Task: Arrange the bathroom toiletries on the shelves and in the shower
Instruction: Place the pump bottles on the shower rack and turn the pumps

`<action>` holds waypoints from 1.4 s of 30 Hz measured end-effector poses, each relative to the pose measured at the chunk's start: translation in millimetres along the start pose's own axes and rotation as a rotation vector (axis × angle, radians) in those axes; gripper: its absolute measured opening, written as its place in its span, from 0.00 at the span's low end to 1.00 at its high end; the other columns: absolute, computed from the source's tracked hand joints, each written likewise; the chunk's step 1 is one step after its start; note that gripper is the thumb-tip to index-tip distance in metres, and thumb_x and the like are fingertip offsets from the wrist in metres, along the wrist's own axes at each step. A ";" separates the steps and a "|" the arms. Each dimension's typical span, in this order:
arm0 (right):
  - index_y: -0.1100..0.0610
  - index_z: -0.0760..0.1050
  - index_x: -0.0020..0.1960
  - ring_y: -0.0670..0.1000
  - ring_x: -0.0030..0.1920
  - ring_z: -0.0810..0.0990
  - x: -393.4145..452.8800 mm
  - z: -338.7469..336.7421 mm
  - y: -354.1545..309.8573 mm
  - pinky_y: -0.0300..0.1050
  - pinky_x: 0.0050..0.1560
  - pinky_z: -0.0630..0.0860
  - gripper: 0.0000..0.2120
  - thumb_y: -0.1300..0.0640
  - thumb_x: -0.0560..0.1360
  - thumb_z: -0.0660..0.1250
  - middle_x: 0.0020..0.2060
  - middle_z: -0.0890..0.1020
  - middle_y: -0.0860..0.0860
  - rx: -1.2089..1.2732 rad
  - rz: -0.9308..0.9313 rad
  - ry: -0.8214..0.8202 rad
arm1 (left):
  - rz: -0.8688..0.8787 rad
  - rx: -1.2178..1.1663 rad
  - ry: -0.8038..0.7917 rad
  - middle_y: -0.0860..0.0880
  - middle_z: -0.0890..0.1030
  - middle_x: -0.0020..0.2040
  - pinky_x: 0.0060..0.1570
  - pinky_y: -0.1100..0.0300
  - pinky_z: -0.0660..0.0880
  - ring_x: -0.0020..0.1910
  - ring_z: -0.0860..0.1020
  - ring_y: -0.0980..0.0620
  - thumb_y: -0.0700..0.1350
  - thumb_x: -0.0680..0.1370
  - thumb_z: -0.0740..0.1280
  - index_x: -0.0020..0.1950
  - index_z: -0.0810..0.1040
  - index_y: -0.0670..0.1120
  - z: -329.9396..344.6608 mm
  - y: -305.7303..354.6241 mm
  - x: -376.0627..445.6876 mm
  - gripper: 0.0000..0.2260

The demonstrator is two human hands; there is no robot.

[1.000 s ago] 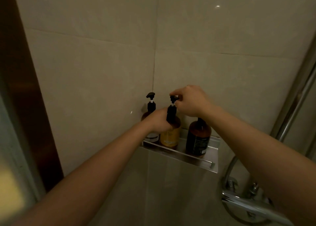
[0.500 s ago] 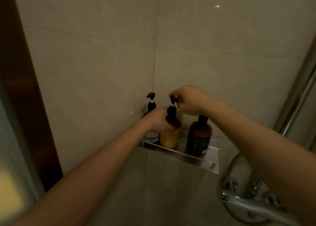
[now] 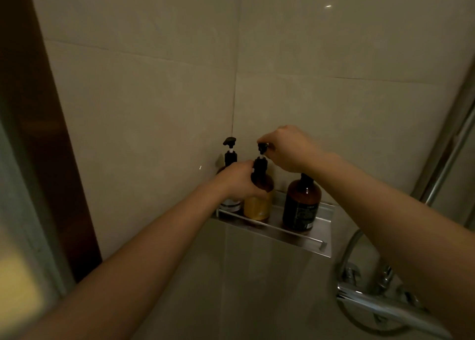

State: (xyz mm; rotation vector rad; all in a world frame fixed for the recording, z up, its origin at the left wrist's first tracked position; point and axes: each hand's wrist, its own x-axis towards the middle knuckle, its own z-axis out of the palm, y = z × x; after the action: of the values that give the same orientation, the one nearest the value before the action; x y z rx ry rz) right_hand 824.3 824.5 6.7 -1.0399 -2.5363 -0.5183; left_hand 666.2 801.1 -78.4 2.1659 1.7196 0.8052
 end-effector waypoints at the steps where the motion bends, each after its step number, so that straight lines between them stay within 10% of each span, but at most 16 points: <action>1: 0.53 0.77 0.66 0.57 0.55 0.79 0.2 -0.5 -0.2 0.52 0.51 0.77 0.16 0.58 0.80 0.61 0.57 0.83 0.55 -0.004 0.001 0.005 | 0.012 0.002 0.015 0.54 0.78 0.46 0.38 0.59 0.73 0.46 0.77 0.54 0.56 0.67 0.77 0.53 0.74 0.52 0.6 1.1 0.2 0.20; 31: 0.51 0.81 0.62 0.51 0.47 0.78 5.0 7.6 4.1 0.44 0.40 0.71 0.13 0.52 0.78 0.66 0.50 0.85 0.49 0.040 0.018 0.075 | -0.045 0.030 0.004 0.52 0.76 0.46 0.33 0.60 0.67 0.44 0.76 0.52 0.55 0.71 0.74 0.59 0.71 0.48 1.8 7.0 2.0 0.22; 42: 0.49 0.68 0.73 0.52 0.54 0.79 -10.9 3.9 12.7 0.49 0.51 0.75 0.27 0.47 0.76 0.67 0.53 0.83 0.47 0.058 0.090 0.049 | -0.019 0.055 0.263 0.48 0.76 0.61 0.51 0.52 0.78 0.55 0.77 0.49 0.54 0.72 0.75 0.68 0.70 0.46 0.2 10.0 -22.4 0.28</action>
State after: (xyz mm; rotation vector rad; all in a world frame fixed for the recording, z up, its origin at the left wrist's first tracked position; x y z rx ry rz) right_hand 840.0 828.2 0.9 -1.1006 -2.4342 -0.4372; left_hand 671.1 777.1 -79.2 2.1544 1.9018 1.0922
